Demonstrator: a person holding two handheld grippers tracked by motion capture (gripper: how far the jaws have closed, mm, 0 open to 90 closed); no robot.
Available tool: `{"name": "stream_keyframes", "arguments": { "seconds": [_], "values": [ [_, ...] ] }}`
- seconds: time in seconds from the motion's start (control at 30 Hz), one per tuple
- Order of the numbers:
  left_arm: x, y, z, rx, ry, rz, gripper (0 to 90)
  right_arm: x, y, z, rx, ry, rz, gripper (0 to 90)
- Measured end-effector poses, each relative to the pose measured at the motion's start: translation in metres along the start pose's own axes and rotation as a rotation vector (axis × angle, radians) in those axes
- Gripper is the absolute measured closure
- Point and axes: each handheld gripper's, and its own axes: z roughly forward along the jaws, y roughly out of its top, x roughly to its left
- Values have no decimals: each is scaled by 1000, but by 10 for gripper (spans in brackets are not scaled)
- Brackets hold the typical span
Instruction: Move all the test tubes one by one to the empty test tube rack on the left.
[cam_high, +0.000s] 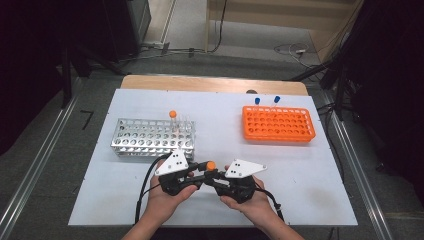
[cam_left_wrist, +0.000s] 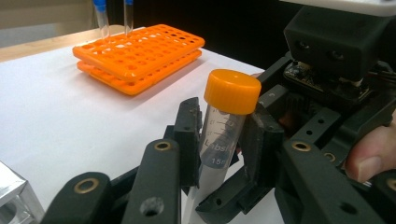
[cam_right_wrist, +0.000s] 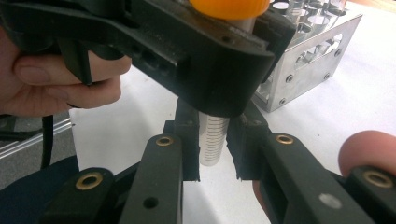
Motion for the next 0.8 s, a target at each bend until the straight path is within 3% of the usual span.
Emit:
{"name": "stream_keyframes", "arguments": {
  "seconds": [0.2,0.33,0.6,0.8],
  "values": [
    [1,2,-2,-5,25,13,747,-1,0,-2,-5,-2,3,724],
    [2,3,-5,-18,36,5,748,-2,0,-4,-6,-23,-12,672],
    [10,6,-14,-37,70,-11,749,-10,-4,-13,-28,-22,-2,367],
    [16,7,-22,-47,93,-18,749,-17,-7,-26,-71,-68,-4,149]
  ]
}}
